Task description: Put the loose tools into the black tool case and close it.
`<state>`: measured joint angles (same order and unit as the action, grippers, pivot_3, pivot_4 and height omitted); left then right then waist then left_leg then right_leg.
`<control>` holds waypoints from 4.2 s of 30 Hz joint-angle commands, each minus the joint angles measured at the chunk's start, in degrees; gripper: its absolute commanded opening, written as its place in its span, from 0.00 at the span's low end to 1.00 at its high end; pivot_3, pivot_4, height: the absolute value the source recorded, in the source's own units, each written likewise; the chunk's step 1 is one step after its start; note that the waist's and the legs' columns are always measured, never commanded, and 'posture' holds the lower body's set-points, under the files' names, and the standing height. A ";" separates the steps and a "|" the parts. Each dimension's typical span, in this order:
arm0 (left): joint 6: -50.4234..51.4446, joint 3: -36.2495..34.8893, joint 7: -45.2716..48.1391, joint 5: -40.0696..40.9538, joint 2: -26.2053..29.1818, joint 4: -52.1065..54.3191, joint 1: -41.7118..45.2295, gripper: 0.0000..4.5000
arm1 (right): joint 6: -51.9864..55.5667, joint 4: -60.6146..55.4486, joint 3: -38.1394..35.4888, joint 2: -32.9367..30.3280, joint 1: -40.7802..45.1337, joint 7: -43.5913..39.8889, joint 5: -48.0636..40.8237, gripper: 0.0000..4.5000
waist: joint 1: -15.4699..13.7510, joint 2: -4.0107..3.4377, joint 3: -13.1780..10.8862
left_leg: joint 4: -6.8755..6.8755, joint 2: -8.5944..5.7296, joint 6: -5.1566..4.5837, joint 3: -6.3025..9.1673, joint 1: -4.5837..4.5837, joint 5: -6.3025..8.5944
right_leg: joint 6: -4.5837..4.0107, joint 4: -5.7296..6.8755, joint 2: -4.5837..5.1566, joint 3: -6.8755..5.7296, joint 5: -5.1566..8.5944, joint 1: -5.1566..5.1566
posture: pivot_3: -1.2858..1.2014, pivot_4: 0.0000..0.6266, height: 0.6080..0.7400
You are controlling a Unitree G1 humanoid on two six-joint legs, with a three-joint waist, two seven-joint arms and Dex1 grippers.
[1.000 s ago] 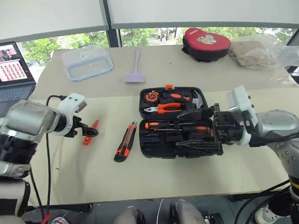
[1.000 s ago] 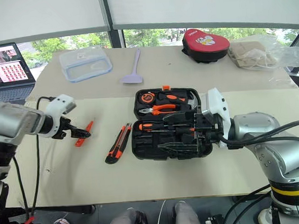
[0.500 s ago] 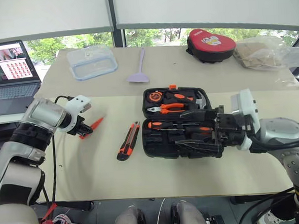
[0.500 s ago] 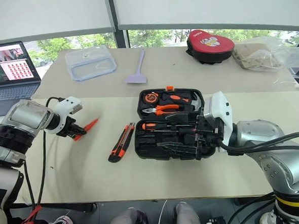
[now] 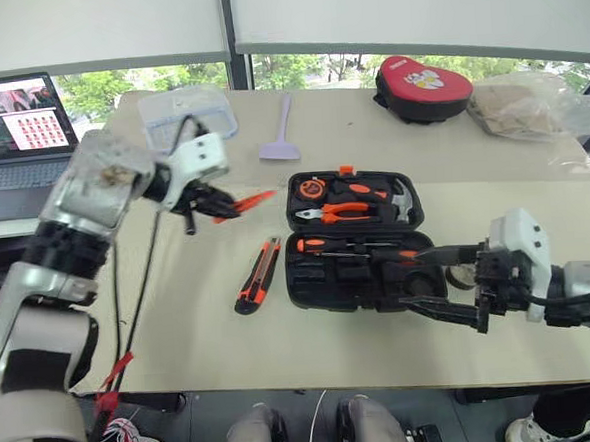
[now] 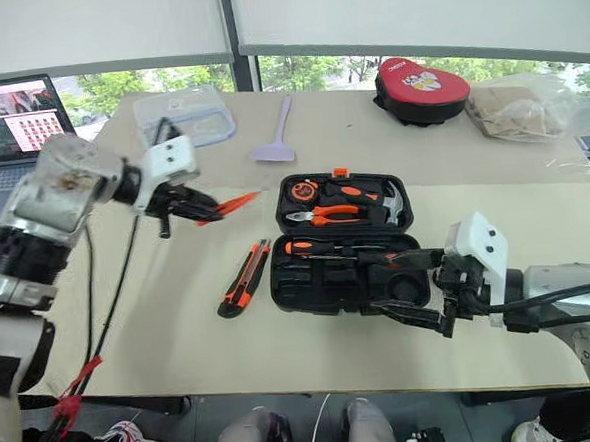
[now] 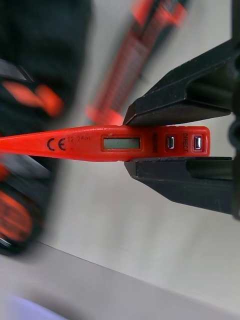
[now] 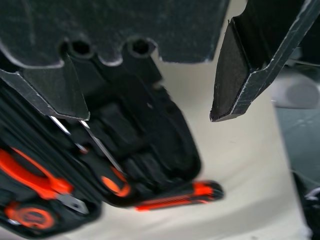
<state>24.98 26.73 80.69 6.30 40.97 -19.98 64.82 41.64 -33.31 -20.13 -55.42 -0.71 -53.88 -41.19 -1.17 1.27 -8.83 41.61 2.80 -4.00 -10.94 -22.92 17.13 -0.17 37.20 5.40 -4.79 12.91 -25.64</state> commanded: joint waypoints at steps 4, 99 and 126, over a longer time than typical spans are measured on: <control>-0.62 5.82 3.54 -4.57 -10.04 -1.09 3.81 0.09 | -1.41 -0.24 -2.87 -0.06 -1.39 0.48 1.24 1.00 | 0.41 0.01 -0.01 | 0.04 0.02 -0.02 0.07 0.01 0.01 | 0.01 0.00 -0.04 0.02 0.00 0.04 | 0.52 0.24 0.93; 4.05 -17.71 -13.73 10.30 -16.64 16.37 -22.62 0.00 | -0.71 1.24 -2.49 2.18 -0.60 5.64 0.59 1.00 | 0.27 -0.09 0.14 | 0.49 -0.16 -0.33 1.11 0.01 0.15 | 0.20 -0.12 0.32 -0.67 -0.03 0.82 | 0.52 0.24 0.93; 44.26 -34.63 -34.63 24.82 10.07 49.94 -42.57 0.99 | -2.44 14.19 -6.92 -9.49 5.48 -10.64 2.83 1.00 | 0.49 -0.48 -0.06 | -0.34 -0.16 -0.06 1.19 0.71 0.02 | 0.05 -0.30 0.27 -0.45 0.16 1.24 | 0.52 0.24 0.93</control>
<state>62.63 -6.51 51.26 30.49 52.25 27.10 21.79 38.10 -16.30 -26.26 -63.50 3.40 -63.71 -35.73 -0.68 0.79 -8.89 41.26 2.63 -4.06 -9.75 -22.18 17.14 -0.10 36.91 5.68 -5.24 13.08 -24.36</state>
